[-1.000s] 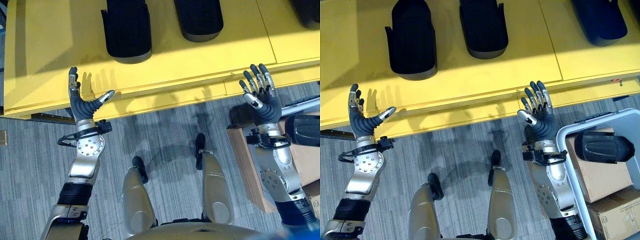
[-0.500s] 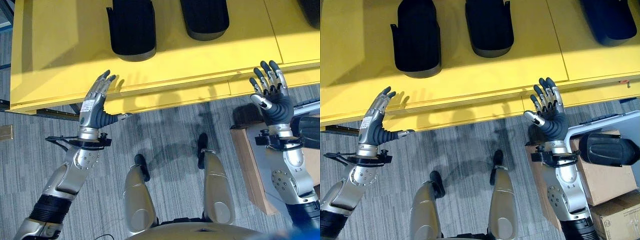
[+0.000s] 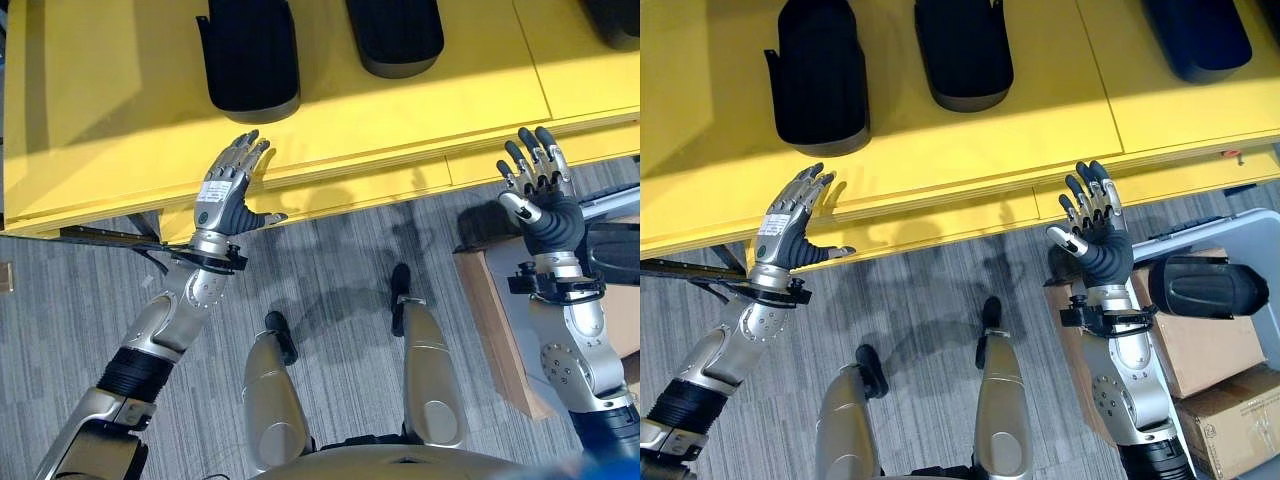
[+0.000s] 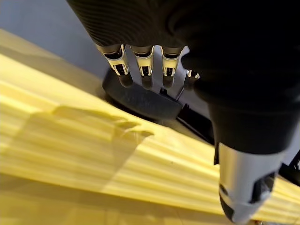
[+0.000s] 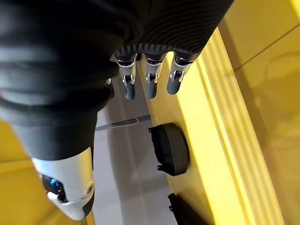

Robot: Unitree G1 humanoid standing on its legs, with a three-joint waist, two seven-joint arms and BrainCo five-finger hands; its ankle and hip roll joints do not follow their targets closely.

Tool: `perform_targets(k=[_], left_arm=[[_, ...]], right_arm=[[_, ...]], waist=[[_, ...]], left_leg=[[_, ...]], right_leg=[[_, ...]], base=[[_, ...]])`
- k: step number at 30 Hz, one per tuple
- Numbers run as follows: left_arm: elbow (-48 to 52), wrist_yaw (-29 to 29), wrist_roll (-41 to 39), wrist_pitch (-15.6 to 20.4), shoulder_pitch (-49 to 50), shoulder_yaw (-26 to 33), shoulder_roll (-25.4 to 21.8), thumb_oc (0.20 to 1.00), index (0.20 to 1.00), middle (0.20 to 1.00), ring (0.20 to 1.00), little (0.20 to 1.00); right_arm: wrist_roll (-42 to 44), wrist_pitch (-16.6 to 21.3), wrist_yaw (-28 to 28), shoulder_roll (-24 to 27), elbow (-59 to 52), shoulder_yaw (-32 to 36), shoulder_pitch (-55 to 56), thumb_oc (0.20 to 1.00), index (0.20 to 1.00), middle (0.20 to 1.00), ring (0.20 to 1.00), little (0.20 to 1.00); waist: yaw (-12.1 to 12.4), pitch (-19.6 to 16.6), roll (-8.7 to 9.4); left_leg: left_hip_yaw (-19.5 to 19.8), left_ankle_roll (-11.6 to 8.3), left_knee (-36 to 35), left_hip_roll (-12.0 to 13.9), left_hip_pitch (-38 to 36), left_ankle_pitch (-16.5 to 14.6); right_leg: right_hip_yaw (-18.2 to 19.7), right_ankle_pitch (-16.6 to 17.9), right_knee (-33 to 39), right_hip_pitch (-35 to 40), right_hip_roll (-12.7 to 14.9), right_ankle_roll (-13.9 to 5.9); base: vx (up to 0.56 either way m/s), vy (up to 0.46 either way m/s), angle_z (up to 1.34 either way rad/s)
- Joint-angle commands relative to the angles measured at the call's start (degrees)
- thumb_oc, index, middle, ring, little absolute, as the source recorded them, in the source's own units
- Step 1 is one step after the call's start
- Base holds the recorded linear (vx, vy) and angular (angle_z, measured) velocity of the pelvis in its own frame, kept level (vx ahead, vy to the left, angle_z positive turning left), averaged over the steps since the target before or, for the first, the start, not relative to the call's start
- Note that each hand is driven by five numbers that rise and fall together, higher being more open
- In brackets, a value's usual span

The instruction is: Move parts from the plastic box to the shelf.

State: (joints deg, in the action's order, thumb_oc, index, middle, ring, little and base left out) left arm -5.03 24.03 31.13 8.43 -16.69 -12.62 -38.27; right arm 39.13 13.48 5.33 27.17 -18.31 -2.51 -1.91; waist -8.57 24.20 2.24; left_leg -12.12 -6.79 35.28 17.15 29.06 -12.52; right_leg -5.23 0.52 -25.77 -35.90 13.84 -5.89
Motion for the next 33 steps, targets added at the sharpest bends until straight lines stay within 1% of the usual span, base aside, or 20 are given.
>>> perform_targets(k=[1, 8, 9, 12, 13, 18, 19, 33], left_arm=[[1.4, 0.8, 1.8, -0.1, 2.0, 0.2, -0.7, 1.000, 1.000, 1.000, 1.000, 1.000], [-5.7, 0.2, 2.6, -1.9, -2.3, -3.6, 0.9, 1.000, 1.000, 1.000, 1.000, 1.000], [-6.0, 0.2, 2.6, -2.0, -2.6, -3.8, 1.0, 1.000, 1.000, 1.000, 1.000, 1.000], [-8.3, 0.3, 2.8, -2.6, -4.0, -4.8, 1.5, 1.000, 1.000, 1.000, 1.000, 1.000], [-8.4, 0.4, 2.8, -2.6, -4.1, -4.8, 1.5, 1.000, 1.000, 1.000, 1.000, 1.000], [-10.6, 0.8, 3.1, -3.6, -5.4, -4.8, 1.9, 1.000, 1.000, 1.000, 1.000, 1.000], [-11.0, 1.0, 3.2, -3.8, -5.6, -4.9, 1.8, 1.000, 1.000, 1.000, 1.000, 1.000], [-16.5, 2.8, 2.5, -5.5, -10.9, -5.4, 1.3, 1.000, 1.000, 1.000, 1.000, 1.000]], right_arm=[[-0.4, 2.9, 0.1, -1.1, -4.2, 2.3, 0.5, 1.000, 1.000, 1.000, 1.000, 1.000], [0.4, 2.8, -0.1, -1.3, -4.0, 1.6, 0.3, 1.000, 1.000, 1.000, 1.000, 1.000], [0.5, 2.8, -0.1, -1.3, -4.0, 1.6, 0.3, 1.000, 1.000, 1.000, 1.000, 1.000], [0.5, 2.7, -0.1, -1.2, -4.1, 1.4, 0.5, 1.000, 1.000, 1.000, 1.000, 1.000], [0.5, 2.8, -0.1, -1.2, -4.1, 1.4, 0.4, 1.000, 1.000, 1.000, 1.000, 1.000], [0.5, 2.9, -0.2, -1.0, -4.1, 1.4, 0.8, 1.000, 1.000, 1.000, 1.000, 1.000], [0.5, 2.8, -0.3, -1.0, -4.1, 1.2, 0.8, 1.000, 1.000, 1.000, 1.000, 1.000], [0.8, 2.8, -0.1, -0.5, -4.0, 0.5, 0.4, 1.000, 1.000, 1.000, 1.000, 1.000]], waist=[[0.4, -3.1, 1.58], [-0.3, -3.1, 1.67], [-0.3, -3.4, 1.59], [-0.5, -3.3, 1.59], [-0.5, -3.1, 1.66], [-0.7, -3.1, 1.69], [-0.7, -3.3, 1.63], [-1.2, -3.6, 1.70]], left_leg=[[2.5, -0.41, -5.3, 0.6, 3.9, 10.5], [2.3, -0.40, -4.8, 0.7, 4.1, 10.4], [2.6, -0.89, -4.6, 0.7, 3.6, 9.1], [2.4, -0.93, -4.3, 0.8, 3.7, 9.0], [2.2, -0.41, -4.4, 0.7, 4.2, 10.3], [2.1, -0.39, -4.4, 0.8, 4.3, 10.3], [2.3, -0.96, -4.0, 0.9, 3.7, 8.8], [2.1, -1.05, -3.6, 1.0, 4.0, 8.6]], right_leg=[[1.4, -4.9, -5.8, 2.9, 1.5, -1.61], [1.7, -5.1, -6.5, 2.5, 1.4, -1.59], [1.9, -6.3, -6.9, 2.9, 1.4, -1.92], [2.0, -6.3, -6.9, 2.8, 1.4, -1.94], [2.0, -5.0, -6.6, 2.3, 1.4, -1.59], [2.1, -5.0, -6.8, 1.9, 1.4, -1.63], [2.2, -6.5, -7.4, 2.4, 1.4, -1.99], [2.7, -6.5, -7.8, 1.9, 1.2, -2.00]], base=[[0.00, 0.000, 0.00], [0.01, 0.002, 0.00], [0.09, 0.013, -0.04], [0.01, 0.006, -0.10], [-0.07, 0.008, -0.11], [0.01, 0.004, -0.07], [0.09, 0.003, -0.02], [0.01, 0.000, -0.01]])
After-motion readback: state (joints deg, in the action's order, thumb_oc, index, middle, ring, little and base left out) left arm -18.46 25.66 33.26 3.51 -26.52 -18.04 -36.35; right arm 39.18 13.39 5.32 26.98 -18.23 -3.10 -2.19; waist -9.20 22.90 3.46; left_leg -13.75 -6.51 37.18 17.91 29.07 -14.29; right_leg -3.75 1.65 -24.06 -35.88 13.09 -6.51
